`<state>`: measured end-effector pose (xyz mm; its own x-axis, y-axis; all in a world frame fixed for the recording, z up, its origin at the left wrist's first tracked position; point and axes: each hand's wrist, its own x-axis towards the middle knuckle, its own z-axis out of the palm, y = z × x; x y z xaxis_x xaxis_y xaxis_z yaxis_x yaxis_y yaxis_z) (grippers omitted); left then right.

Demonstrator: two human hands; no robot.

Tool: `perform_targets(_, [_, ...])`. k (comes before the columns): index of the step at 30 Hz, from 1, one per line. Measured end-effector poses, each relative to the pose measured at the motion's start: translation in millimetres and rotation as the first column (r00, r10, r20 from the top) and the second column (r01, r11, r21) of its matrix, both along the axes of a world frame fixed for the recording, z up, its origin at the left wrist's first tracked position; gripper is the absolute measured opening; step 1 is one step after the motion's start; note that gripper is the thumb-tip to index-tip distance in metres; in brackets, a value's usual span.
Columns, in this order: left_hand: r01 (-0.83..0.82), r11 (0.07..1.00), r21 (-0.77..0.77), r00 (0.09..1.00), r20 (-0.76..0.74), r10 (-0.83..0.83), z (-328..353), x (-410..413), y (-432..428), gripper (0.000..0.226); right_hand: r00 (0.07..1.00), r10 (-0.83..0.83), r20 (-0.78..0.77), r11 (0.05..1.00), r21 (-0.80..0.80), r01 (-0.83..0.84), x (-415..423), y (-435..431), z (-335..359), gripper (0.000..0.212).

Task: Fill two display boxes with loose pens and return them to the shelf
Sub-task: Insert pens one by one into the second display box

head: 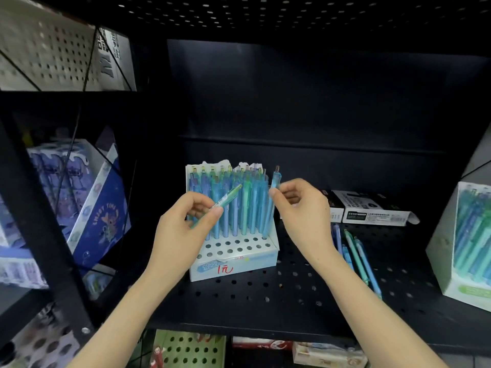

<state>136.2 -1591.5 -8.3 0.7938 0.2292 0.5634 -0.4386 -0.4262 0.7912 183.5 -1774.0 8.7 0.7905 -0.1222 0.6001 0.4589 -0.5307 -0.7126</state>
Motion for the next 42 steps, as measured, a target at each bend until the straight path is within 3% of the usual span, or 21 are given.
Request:
perform_targets(7, [0.037, 0.999, -0.013, 0.999, -0.001, -0.037, 3, -1, -1, 0.005, 0.99, -0.095, -0.105, 0.977, -0.198, 0.073, -1, 3, -7, 0.012])
perform_targets(9, [0.045, 0.999, -0.017, 0.999, -0.001, -0.045, 4, -2, -2, 0.005, 0.983, -0.185, 0.001, 0.951, -0.253, 0.179, -6, 4, -5, 0.015])
perform_targets(11, [0.053, 0.998, -0.02, 0.999, 0.009, -0.053, 5, -4, -3, 0.005, 0.974, -0.166, 0.152, 0.967, -0.167, 0.191, -18, 8, -2, 0.03])
perform_targets(12, [0.062, 0.998, -0.017, 0.998, 0.018, -0.061, 5, -5, -4, 0.006, 0.983, -0.082, 0.164, 0.99, -0.098, 0.099, -26, 12, 0, 0.033])
perform_targets(14, [0.091, 0.996, 0.0, 0.996, 0.027, -0.091, 5, -6, -7, 0.006, 0.987, 0.136, 0.085, 0.991, 0.005, -0.137, -39, 21, 2, 0.022])
perform_targets(17, [0.131, 0.99, 0.045, 0.991, 0.035, -0.132, 3, -8, -10, 0.007, 0.95, 0.31, 0.016, 0.942, 0.132, -0.31, -47, 28, 4, 0.005])
perform_targets(20, [0.0, 0.981, 0.192, 0.99, 0.138, -0.027, -1, -7, 0, 0.01, 0.955, 0.276, 0.11, 0.901, 0.317, -0.297, -45, 15, 15, 0.012])
perform_targets(22, [-0.157, 0.954, 0.257, 0.975, 0.192, 0.108, -9, -5, 11, 0.03, 0.973, 0.157, 0.169, 0.915, 0.346, -0.208, -38, 0, 19, 0.013])
perform_targets(25, [-0.283, 0.914, 0.292, 0.955, 0.17, 0.242, -26, 0, 21, 0.051, 0.984, 0.023, 0.175, 0.979, 0.195, -0.057, -28, -11, 15, 0.009])
perform_targets(30, [-0.275, 0.869, 0.411, 0.961, 0.104, 0.255, -46, 9, 18, 0.066, 0.974, -0.067, 0.219, 0.993, -0.083, 0.087, -22, -4, 7, 0.012])
perform_targets(39, [-0.337, 0.759, 0.558, 0.938, 0.125, 0.324, -49, 13, 14, 0.069, 0.978, -0.051, 0.201, 0.961, -0.256, 0.103, -16, 7, 17, 0.014])
perform_targets(42, [-0.348, 0.742, 0.573, 0.932, 0.125, 0.341, -49, 15, 14, 0.07, 0.988, -0.042, 0.149, 0.974, -0.214, 0.074, -11, 11, 11, 0.019])
